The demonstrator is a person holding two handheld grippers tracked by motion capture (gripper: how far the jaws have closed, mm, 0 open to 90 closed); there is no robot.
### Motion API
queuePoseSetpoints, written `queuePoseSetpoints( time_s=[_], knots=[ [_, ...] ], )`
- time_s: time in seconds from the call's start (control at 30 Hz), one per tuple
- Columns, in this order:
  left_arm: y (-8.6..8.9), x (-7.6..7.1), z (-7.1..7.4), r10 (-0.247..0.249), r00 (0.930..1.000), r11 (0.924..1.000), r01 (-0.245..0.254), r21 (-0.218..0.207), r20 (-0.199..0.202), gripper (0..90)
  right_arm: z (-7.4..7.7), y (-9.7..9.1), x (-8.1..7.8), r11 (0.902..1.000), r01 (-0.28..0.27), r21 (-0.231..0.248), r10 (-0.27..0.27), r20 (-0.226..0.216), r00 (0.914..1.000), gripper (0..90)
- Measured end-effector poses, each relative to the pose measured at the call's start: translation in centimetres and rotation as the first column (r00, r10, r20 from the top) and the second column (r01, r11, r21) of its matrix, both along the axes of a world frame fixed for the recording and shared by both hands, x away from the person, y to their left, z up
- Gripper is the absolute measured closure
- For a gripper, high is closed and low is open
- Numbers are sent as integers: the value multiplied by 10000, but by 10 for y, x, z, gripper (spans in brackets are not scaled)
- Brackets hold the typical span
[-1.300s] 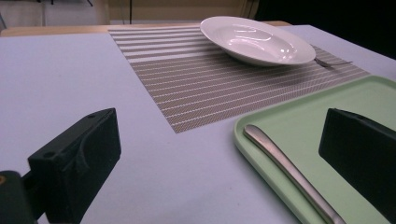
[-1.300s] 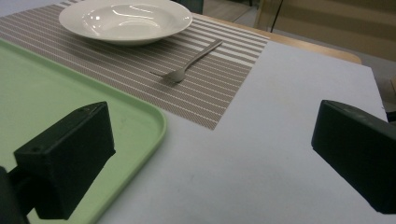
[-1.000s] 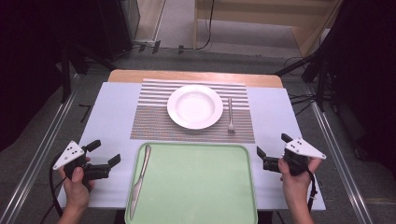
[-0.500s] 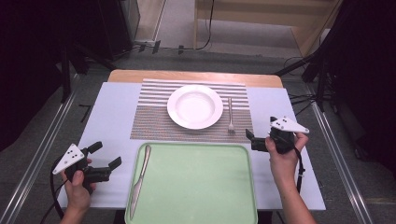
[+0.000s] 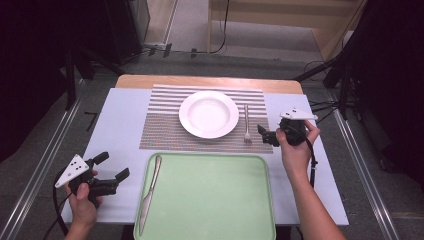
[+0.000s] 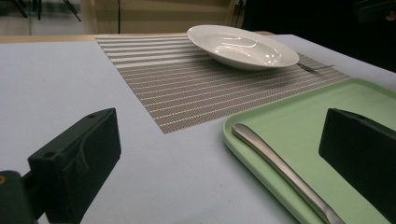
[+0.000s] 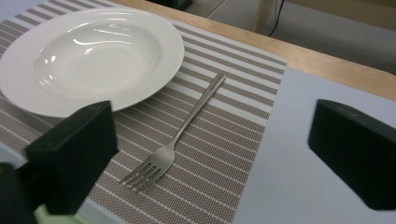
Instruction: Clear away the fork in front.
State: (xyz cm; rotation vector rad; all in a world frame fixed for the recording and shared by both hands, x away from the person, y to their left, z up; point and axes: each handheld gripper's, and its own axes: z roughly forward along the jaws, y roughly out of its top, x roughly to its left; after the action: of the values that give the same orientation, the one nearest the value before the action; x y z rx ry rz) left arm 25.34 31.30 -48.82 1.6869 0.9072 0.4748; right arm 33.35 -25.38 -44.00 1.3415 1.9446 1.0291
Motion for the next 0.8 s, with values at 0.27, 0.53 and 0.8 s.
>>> queuePoseSetpoints(
  time_s=[0.27,0.53,0.8],
  knots=[
    [0,0,1,11,10000,9998,-10,191,-84,0,-4,8,26,10000,27,-19,-28,-647,9979,46],
    [-1,0,0,-8,10000,9999,8,121,16,0,-11,19,50,9999,118,-93,-130,-1384,9903,185],
    [0,0,0,-15,10000,10000,15,89,-25,0,-19,32,73,9992,345,-206,-385,-2460,9685,349]
  ],
)
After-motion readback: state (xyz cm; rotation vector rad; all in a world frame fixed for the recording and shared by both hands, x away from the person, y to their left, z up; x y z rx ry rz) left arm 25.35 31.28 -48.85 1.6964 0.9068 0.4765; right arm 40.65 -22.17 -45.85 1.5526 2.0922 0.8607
